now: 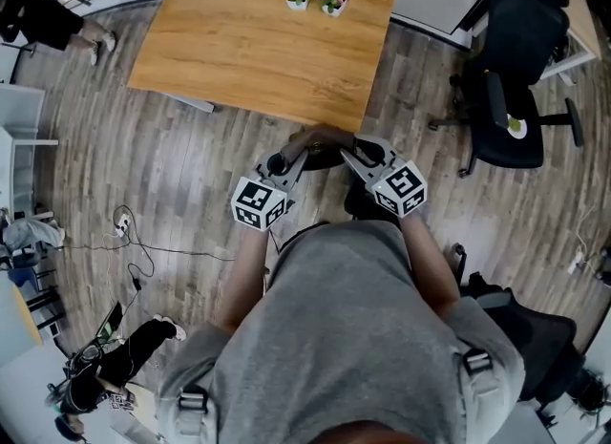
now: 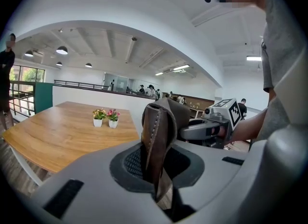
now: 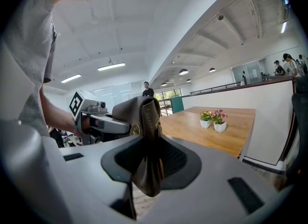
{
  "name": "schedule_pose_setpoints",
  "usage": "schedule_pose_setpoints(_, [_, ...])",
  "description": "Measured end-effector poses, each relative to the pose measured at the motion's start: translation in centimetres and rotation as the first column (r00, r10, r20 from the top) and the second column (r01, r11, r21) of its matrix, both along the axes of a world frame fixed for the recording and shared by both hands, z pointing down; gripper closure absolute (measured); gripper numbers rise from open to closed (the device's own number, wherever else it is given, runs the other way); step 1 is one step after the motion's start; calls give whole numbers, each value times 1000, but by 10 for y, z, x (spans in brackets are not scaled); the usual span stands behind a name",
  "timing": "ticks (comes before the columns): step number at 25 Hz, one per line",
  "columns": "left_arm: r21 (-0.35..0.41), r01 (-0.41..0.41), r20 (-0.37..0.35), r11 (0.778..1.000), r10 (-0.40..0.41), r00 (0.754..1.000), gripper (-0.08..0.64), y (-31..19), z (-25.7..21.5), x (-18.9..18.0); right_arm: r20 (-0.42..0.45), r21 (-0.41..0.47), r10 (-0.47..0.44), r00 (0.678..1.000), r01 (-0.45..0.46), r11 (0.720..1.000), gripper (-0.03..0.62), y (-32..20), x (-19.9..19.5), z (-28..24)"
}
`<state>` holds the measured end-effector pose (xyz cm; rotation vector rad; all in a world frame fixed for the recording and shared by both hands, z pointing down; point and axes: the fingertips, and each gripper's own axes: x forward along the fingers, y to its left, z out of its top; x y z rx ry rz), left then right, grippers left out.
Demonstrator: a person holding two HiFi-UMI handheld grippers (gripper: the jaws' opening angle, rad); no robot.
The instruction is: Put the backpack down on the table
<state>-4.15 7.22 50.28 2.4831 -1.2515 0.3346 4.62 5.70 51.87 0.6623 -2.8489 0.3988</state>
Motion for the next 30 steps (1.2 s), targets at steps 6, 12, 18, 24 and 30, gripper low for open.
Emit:
schedule_pose_setpoints(6, [10, 62, 3, 998, -62, 998, 503, -28, -4, -3, -8, 6, -65, 998, 65, 998, 497, -33, -4, -3])
schedule_pose_setpoints(12, [19, 147, 1, 989, -147, 989, 503, -53, -4, -8, -23, 19, -157, 987, 158, 987, 497, -66, -11, -6])
schedule_pose_setpoints(18, [20, 205, 16, 978, -206, 978, 502, -75, -6, -16, -28, 31, -230, 973, 231, 972, 497, -93, -22, -8])
schedule_pose_setpoints(24, [25, 238, 16, 971, -238, 971, 502, -101, -6, -14, -34, 33, -263, 964, 265, 964, 499, -121, -20, -7])
schedule_pose_setpoints(30, [24, 250, 21, 968, -250, 968, 500, -119, -3, -10, -34, 24, -276, 960, 277, 960, 497, -140, -17, -4])
